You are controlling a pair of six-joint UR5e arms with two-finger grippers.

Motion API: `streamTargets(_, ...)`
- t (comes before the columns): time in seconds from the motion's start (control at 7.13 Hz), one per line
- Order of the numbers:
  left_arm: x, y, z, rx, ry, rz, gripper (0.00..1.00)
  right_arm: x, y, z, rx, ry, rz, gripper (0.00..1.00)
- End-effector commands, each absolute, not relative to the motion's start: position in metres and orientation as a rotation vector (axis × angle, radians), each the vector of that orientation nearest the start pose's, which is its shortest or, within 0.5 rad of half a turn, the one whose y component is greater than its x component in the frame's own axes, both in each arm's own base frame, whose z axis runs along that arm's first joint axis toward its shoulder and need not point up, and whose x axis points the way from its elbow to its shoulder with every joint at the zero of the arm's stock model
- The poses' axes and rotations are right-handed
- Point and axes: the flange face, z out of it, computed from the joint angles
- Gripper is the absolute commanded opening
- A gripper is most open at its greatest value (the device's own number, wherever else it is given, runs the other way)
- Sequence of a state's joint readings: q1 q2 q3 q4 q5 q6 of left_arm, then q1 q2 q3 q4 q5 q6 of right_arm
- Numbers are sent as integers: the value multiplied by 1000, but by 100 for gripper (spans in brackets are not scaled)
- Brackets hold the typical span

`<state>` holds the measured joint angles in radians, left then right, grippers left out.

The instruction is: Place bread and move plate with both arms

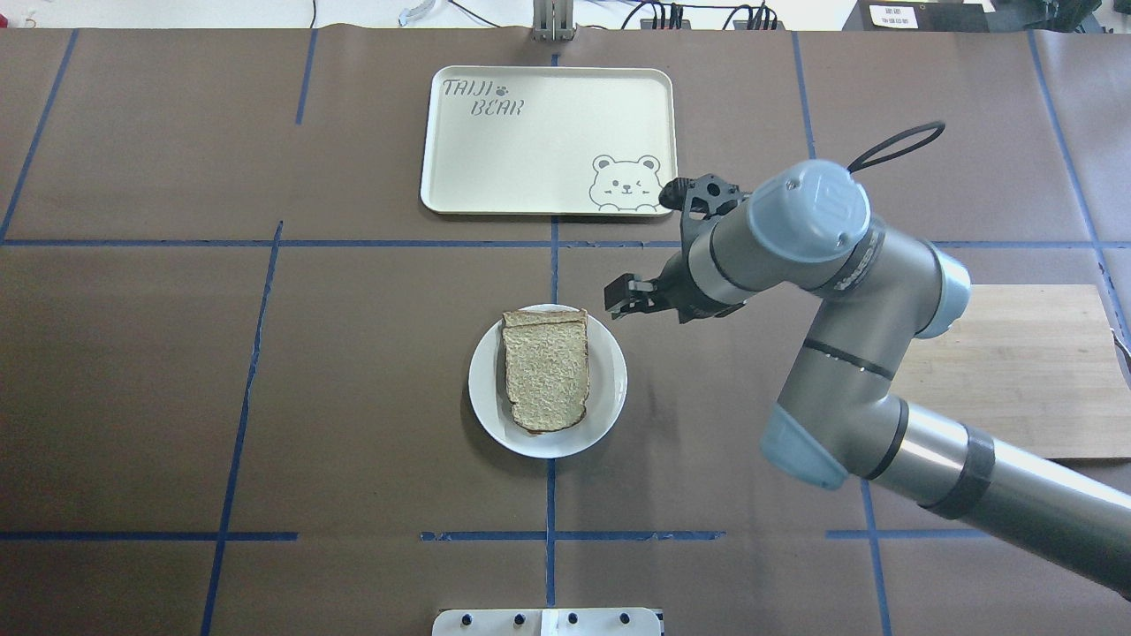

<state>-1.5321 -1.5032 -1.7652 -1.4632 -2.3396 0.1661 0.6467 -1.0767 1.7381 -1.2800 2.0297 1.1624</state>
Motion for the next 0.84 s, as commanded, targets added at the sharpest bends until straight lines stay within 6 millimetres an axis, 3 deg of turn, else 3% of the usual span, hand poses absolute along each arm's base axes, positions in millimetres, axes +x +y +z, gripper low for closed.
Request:
streamTargets(0.0, -43, -473, 586, 115, 770, 223, 100, -382, -511, 290, 90, -854, -118, 100)
streamTargets(0.14, -43, -480, 579, 185, 760, 250, 100, -335, -540, 304, 115, -784, -191, 100)
streamTargets(0.28, -43, -488, 569, 275, 759, 284, 100, -266, -551, 333, 124, -740, -275, 100)
streamTargets(0.56, -40, -490, 561, 303, 792, 308, 100, -139, -538, 412, 145, -687, -384, 100)
streamTargets(0.7, -39, -490, 565, 294, 804, 307, 100, -91, -523, 454, 139, -692, -406, 100)
